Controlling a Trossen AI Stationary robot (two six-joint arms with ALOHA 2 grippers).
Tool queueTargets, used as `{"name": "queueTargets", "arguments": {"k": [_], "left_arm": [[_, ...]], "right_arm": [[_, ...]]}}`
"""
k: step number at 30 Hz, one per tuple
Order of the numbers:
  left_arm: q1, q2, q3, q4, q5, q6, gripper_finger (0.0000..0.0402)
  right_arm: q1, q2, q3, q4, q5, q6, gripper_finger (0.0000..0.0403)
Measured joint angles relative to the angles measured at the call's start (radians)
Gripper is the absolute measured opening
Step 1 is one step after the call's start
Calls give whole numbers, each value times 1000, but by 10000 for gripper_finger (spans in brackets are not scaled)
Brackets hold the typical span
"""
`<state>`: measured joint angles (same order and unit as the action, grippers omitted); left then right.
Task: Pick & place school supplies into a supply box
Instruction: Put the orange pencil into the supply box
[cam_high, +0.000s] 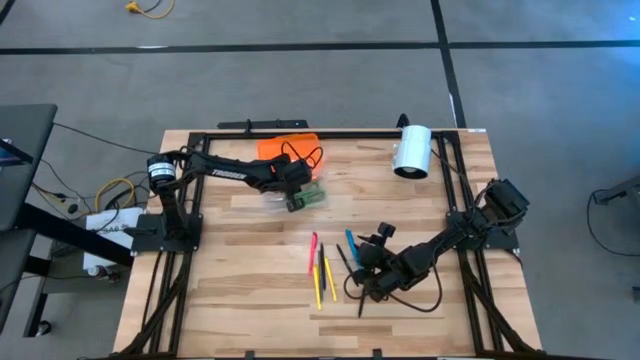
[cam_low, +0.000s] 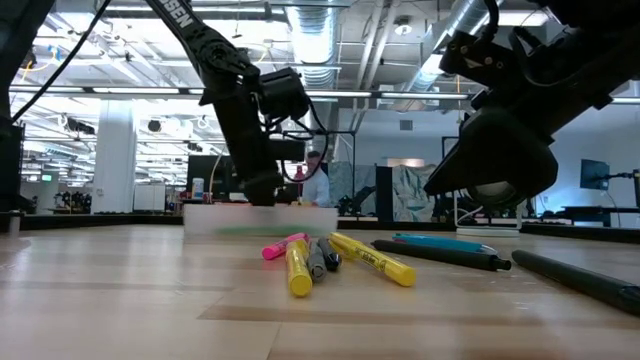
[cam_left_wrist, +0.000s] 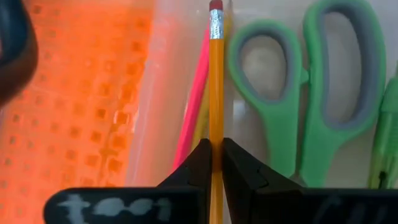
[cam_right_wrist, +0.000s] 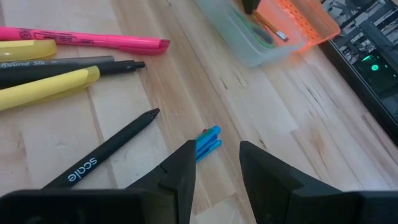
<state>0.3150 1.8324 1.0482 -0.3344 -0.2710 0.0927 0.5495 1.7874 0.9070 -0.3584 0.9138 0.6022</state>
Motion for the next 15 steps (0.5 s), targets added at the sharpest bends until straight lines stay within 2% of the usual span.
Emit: {"name": "queueTargets", "arguments": {"k": [4, 8, 15], "left_arm": [[-9, 0, 16, -116, 26, 43, 11], [-10, 0, 18, -115, 111, 28, 15], [-16, 0, 18, -92, 103, 26, 58]], "right_arm": [[-1, 0, 0, 0, 0, 0, 118], [-2, 0, 0, 2, 1, 0, 118], [0, 0, 0, 4, 0, 1, 118]]}}
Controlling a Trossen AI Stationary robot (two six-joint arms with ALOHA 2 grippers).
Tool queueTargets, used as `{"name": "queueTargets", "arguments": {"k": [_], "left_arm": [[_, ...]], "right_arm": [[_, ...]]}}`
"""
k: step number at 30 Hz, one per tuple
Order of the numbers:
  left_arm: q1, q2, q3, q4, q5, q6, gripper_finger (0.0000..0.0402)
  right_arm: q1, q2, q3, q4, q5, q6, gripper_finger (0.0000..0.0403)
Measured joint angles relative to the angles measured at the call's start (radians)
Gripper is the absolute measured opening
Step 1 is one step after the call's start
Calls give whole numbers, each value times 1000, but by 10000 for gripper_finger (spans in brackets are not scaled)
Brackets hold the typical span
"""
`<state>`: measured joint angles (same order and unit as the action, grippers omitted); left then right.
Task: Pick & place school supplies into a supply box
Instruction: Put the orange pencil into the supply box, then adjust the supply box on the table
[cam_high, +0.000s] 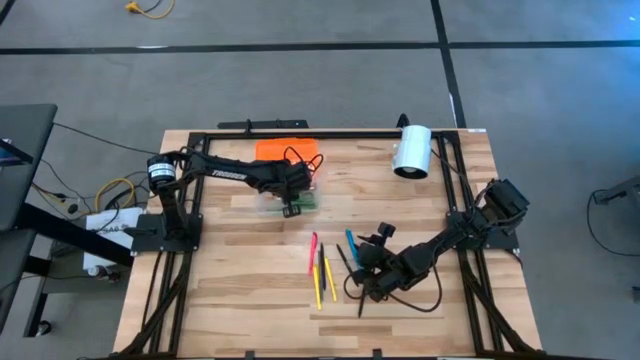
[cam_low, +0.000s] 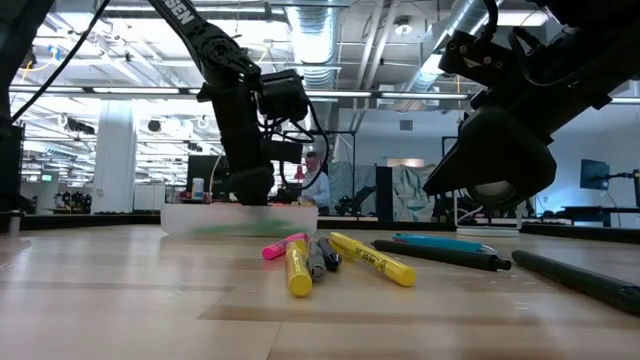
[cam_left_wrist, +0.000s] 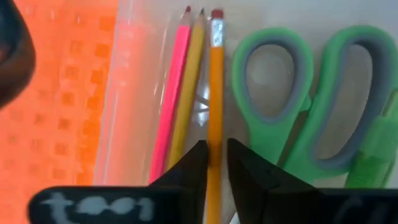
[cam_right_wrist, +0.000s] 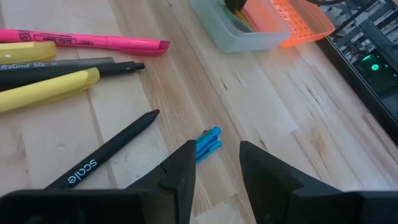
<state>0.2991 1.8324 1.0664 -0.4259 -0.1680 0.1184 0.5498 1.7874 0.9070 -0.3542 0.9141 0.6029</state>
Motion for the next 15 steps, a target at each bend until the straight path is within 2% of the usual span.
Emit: {"name": "queueTargets", "arguments": {"k": [6, 10, 15], "left_arm": [[-1, 0, 0, 101, 3, -93, 111], [-1, 0, 0, 161, -53, -209, 129], [-2, 0, 0, 149, -32, -133, 138]], "right_arm": [[6, 0, 0, 1, 0, 1, 118], [5, 0, 0, 1, 0, 17, 118], [14, 0, 0, -4, 0, 19, 118]]}}
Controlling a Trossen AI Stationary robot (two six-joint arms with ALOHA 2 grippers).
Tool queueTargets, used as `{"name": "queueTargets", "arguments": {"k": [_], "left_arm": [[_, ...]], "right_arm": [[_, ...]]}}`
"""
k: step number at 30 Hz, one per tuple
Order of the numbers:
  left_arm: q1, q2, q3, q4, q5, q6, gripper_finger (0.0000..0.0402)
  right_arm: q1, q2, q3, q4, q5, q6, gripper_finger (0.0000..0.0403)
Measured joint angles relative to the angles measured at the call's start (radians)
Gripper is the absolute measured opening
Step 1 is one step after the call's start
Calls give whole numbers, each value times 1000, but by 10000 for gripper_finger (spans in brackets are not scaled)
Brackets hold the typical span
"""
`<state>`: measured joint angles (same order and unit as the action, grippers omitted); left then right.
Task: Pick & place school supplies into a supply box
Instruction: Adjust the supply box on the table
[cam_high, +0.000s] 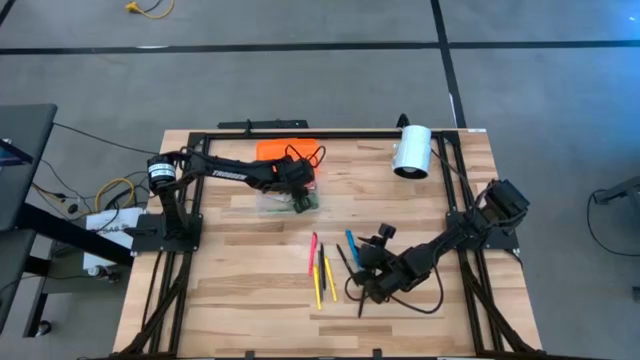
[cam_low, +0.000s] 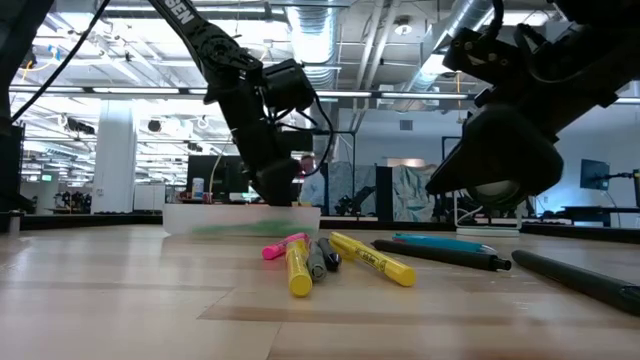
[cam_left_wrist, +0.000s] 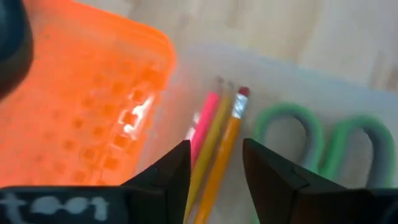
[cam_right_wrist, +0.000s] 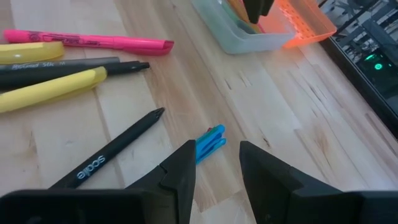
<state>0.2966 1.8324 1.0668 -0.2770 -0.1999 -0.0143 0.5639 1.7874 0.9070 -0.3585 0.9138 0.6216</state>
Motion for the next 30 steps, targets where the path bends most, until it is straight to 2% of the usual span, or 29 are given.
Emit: {"name": "queueTargets", "arguments": {"k": [10, 19, 30], "left_arm": [[-17, -3, 4, -125, 20, 280, 175], [-21, -12, 3, -160, 18, 330, 199], [-48, -139, -3, -220, 7, 346, 204]], "right_arm": [[12, 0, 0, 0, 0, 8, 118], [12, 0, 0, 0, 0, 8, 118], [12, 0, 0, 0, 0, 9, 118]]}}
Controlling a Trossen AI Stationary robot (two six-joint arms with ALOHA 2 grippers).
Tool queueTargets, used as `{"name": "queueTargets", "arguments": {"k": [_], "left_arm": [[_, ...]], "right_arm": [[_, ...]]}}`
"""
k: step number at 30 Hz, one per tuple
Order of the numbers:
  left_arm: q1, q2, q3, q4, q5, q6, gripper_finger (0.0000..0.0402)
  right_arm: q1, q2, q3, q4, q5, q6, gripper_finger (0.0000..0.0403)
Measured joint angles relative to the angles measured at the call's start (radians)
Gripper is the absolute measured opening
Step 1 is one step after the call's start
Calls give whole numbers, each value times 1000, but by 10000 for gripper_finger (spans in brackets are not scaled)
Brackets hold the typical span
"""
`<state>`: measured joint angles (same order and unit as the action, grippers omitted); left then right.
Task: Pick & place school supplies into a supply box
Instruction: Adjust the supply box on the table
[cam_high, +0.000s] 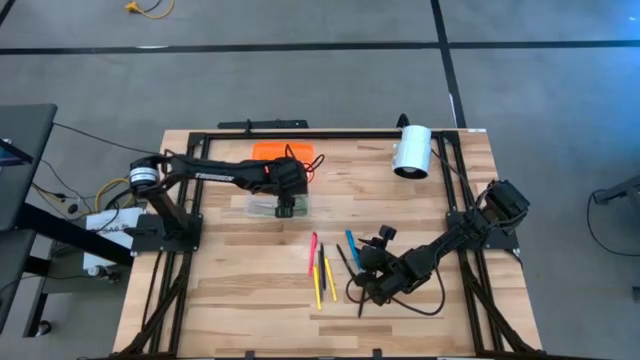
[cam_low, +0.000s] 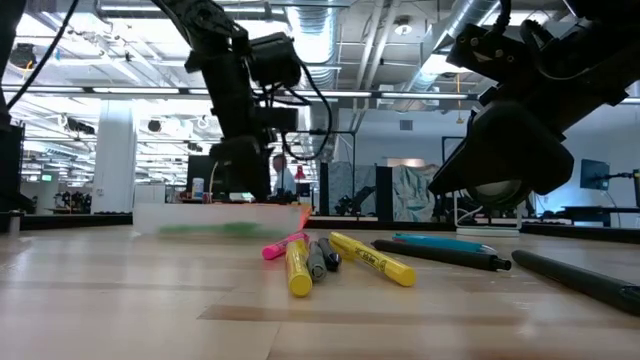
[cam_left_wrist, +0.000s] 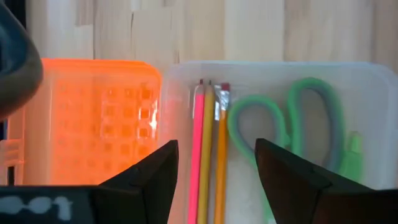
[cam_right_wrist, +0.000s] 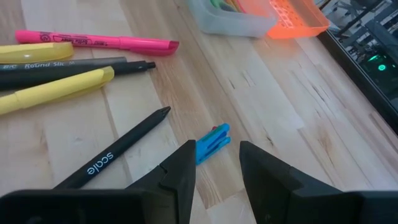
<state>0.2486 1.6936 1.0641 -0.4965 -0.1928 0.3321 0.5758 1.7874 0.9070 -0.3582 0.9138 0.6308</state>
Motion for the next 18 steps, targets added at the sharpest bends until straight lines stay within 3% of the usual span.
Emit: {"name": "queueTargets", "arguments": {"k": [6, 11, 18], "left_arm": [[-19, -23, 1, -169, -6, -9, 204], [-24, -23, 1, -324, -86, -94, 204], [-24, -23, 1, -431, -111, -154, 204]], "right_arm": [[0, 0, 0, 1, 0, 6, 118], [5, 0, 0, 1, 0, 7, 118], [6, 0, 0, 0, -1, 8, 118]]}}
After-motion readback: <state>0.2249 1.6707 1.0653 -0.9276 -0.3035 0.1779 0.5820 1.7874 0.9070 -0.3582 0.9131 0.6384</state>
